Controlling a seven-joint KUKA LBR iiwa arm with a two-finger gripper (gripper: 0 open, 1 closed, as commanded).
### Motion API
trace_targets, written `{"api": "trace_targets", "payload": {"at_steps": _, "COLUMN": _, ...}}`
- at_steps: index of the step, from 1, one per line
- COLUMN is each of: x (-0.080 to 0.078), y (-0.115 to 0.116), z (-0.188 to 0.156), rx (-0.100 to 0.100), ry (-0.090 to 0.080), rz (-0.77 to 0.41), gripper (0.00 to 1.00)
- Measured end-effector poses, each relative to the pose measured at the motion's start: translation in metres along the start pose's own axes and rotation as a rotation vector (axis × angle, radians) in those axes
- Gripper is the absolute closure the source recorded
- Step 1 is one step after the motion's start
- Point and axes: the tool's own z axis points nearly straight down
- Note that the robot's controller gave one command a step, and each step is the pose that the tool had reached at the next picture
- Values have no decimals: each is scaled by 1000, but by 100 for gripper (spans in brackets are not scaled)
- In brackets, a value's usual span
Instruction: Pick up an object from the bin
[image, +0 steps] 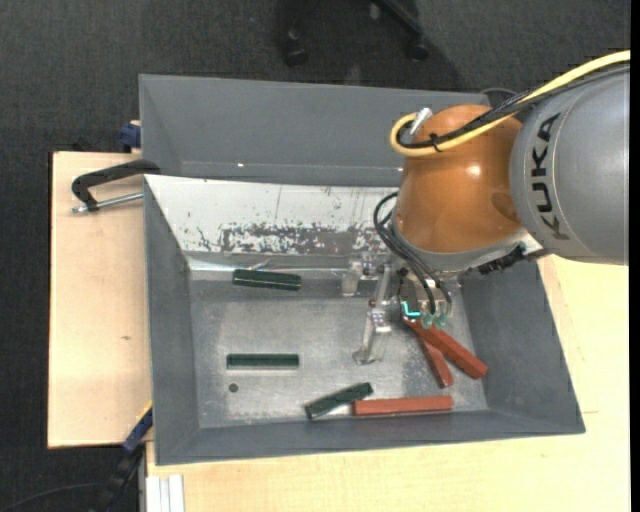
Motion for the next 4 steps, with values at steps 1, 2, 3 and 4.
{"api": "trace_targets", "payload": {"at_steps": 1, "x": 5, "y": 99, "z": 138, "rx": -1, "ry": -1, "rz": -204, "gripper": 0}}
{"api": "trace_targets", "payload": {"at_steps": 2, "x": 8, "y": 110, "z": 103, "rx": -3, "ry": -13, "rz": -150, "gripper": 0}}
{"api": "trace_targets", "payload": {"at_steps": 3, "x": 12, "y": 111, "z": 87, "rx": -2, "ry": -12, "rz": -18, "gripper": 0}}
{"api": "trace_targets", "payload": {"at_steps": 4, "x": 19, "y": 115, "z": 137, "rx": 0, "ry": -2, "rz": 86, "gripper": 0}}
